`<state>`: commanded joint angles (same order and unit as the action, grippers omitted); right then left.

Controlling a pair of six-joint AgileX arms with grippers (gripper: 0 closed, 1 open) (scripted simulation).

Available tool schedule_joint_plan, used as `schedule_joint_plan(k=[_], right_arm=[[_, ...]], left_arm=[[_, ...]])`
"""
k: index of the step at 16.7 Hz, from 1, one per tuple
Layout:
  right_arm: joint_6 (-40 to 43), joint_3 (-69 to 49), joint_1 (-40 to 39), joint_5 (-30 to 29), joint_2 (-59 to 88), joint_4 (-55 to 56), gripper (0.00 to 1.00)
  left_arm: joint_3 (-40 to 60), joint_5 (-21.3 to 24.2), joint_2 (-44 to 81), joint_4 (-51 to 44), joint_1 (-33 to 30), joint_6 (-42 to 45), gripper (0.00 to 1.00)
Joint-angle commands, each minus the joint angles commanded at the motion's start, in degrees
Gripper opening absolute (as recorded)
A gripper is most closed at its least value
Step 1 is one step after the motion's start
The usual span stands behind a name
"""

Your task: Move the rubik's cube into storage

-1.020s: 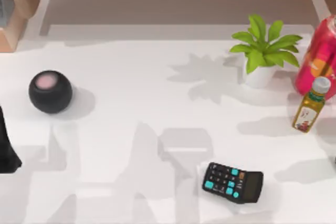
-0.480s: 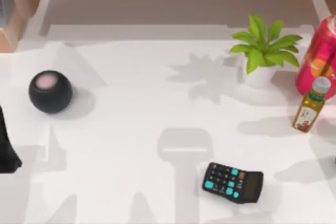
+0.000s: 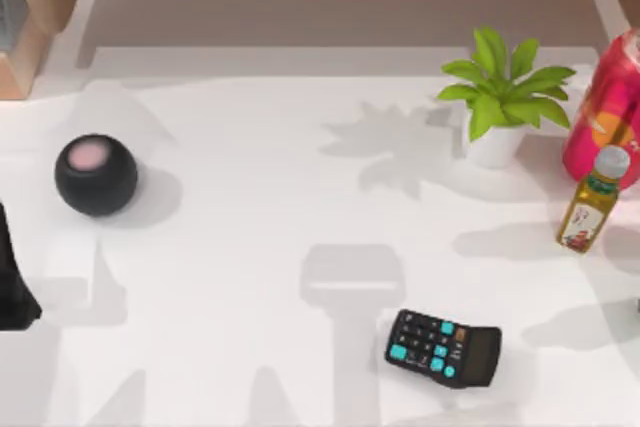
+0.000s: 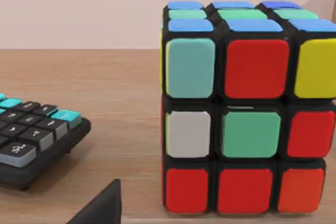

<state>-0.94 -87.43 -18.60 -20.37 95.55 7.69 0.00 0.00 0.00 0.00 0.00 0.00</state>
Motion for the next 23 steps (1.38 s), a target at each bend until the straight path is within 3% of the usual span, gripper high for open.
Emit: schedule_joint_plan(k=[9,14,23], right_arm=[[0.05,-14.53,2.34,2.30,11.75,-2.48,1.00],[0.05,-16.11,2.57,2.56,13.20,-2.75,1.00],[0.05,-16.11,2.57,2.56,13.20,-2.75,0.32]], left_arm=[[0.00,0.00,0.00,0.00,0.00,0.00,1.00],[0.00,0.00,0.00,0.00,0.00,0.00,1.00],[0.00,0.00,0.00,0.00,0.00,0.00,1.00]])
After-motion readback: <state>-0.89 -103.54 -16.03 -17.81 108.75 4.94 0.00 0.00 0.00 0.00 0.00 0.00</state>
